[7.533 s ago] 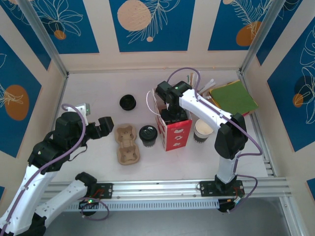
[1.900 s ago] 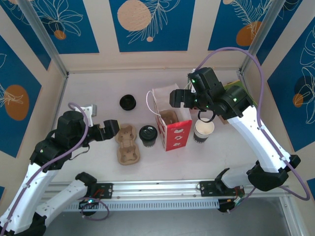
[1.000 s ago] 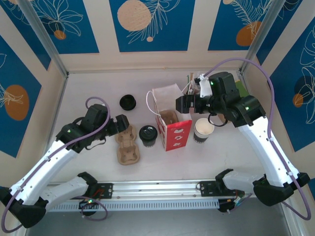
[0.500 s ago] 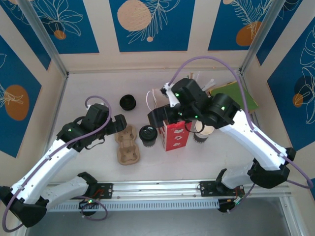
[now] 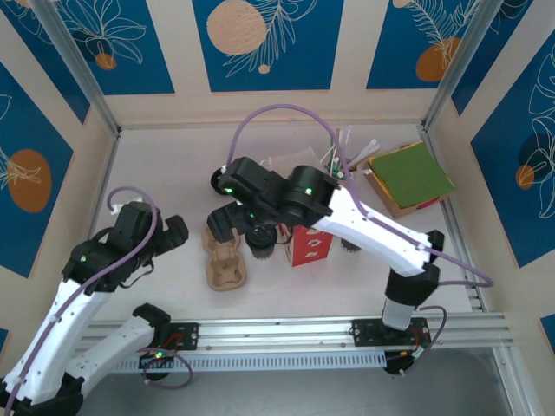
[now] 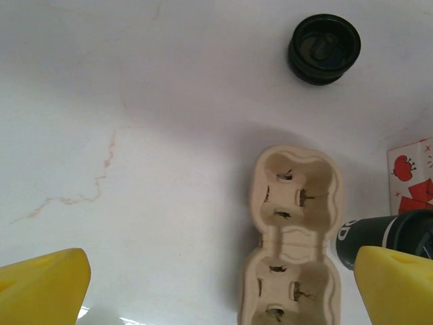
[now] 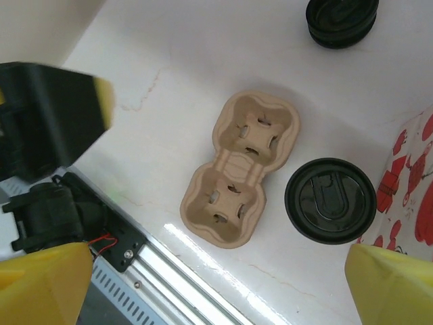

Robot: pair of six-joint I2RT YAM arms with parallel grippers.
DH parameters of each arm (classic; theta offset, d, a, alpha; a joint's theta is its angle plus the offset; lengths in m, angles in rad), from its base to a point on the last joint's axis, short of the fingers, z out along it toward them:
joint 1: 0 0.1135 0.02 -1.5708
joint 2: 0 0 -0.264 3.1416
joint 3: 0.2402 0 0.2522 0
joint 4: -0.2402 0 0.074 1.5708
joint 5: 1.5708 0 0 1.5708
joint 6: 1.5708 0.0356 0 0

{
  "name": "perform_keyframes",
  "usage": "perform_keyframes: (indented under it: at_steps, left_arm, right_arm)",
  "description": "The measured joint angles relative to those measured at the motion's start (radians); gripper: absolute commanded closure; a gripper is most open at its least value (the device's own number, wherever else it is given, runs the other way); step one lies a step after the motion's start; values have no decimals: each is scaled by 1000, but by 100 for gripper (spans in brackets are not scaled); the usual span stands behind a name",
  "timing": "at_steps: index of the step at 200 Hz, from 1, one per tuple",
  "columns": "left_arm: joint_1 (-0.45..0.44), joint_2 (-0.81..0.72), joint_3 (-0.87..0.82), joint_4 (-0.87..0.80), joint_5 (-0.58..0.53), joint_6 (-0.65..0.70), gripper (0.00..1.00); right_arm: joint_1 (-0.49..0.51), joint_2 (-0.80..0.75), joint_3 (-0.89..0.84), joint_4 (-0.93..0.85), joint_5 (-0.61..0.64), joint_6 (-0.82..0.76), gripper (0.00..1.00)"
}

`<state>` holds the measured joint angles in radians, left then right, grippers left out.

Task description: Pack the takeout coffee

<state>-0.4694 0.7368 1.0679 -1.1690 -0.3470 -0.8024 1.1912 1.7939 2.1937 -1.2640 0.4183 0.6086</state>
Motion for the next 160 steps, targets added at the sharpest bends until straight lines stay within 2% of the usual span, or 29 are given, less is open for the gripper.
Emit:
perform_keyframes:
  at_steps: [32,80,160]
  left_arm:
    - [2,-59,2,-58,-19,1,0]
    - [2,-85,10,-100,-21,25,0]
    - [3,-109,18,-106,8,27,0]
  right_arm:
    - [-2,146,119,-66,1,15,8]
    - [-42,236,126,-100,-44,44,13]
    - [-146,237,-93,-71,-109,56,13]
